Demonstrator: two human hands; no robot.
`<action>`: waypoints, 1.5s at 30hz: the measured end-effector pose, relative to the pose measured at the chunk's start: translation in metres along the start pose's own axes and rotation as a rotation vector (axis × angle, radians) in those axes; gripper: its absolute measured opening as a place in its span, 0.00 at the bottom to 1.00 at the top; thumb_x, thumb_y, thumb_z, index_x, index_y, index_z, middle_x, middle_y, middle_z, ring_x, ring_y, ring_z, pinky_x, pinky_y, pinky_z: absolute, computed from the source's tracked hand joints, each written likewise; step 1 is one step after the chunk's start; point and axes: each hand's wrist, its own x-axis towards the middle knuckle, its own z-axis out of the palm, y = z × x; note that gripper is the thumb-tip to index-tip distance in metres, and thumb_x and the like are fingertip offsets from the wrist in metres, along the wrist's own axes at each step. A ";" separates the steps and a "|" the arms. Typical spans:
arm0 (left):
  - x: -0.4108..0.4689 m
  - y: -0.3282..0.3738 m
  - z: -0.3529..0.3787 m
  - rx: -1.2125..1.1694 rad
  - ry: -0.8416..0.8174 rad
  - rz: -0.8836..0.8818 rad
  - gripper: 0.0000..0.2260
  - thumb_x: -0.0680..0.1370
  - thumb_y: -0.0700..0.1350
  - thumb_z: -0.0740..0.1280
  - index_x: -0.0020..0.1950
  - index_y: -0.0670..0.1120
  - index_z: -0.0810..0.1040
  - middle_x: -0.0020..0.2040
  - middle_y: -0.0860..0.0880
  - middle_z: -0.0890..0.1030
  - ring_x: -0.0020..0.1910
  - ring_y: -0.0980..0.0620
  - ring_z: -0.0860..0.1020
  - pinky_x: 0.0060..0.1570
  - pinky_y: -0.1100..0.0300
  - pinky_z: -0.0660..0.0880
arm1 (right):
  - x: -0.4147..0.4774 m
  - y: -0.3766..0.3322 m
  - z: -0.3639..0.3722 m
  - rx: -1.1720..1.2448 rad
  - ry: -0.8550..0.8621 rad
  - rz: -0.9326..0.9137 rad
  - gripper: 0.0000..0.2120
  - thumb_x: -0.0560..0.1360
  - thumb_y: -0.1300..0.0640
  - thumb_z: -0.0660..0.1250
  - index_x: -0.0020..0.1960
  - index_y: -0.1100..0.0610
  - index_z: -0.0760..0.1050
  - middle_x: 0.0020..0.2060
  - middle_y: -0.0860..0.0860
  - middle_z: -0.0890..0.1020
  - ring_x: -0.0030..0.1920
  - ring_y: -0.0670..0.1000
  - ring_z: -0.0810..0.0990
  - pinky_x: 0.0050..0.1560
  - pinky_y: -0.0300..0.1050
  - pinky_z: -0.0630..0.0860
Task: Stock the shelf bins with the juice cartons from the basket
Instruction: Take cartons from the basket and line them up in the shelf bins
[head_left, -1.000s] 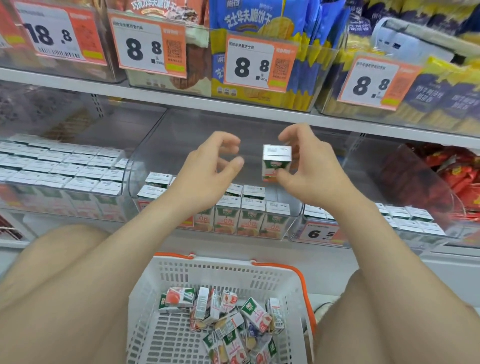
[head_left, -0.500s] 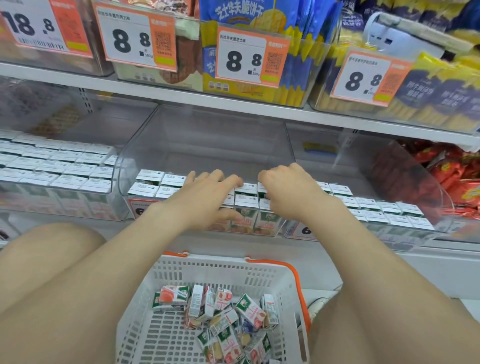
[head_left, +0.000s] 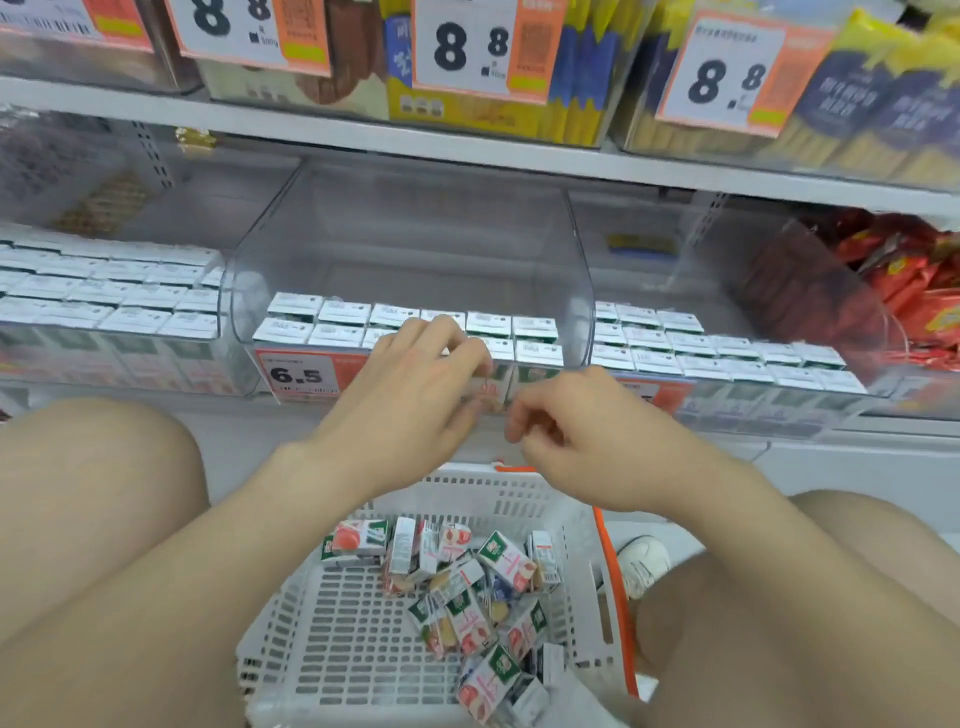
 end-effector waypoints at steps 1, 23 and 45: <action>-0.007 0.009 0.004 0.011 -0.015 0.028 0.13 0.80 0.52 0.66 0.63 0.52 0.75 0.59 0.52 0.74 0.60 0.46 0.70 0.61 0.50 0.70 | -0.005 0.003 0.011 -0.077 -0.117 -0.005 0.12 0.77 0.58 0.62 0.52 0.51 0.83 0.35 0.42 0.79 0.40 0.45 0.79 0.43 0.47 0.80; -0.132 0.023 0.271 -0.023 -1.185 -0.076 0.07 0.84 0.45 0.62 0.58 0.47 0.78 0.55 0.47 0.82 0.50 0.47 0.81 0.51 0.50 0.81 | -0.050 0.100 0.211 -0.363 -0.906 0.050 0.10 0.80 0.69 0.61 0.43 0.58 0.70 0.40 0.52 0.73 0.32 0.50 0.70 0.28 0.43 0.66; -0.152 0.036 0.314 -0.519 -1.066 -0.820 0.19 0.68 0.46 0.83 0.35 0.46 0.72 0.33 0.47 0.73 0.32 0.47 0.76 0.36 0.53 0.79 | -0.051 0.134 0.315 -0.628 -0.795 -0.119 0.16 0.75 0.65 0.73 0.61 0.55 0.78 0.57 0.53 0.83 0.59 0.57 0.80 0.61 0.53 0.77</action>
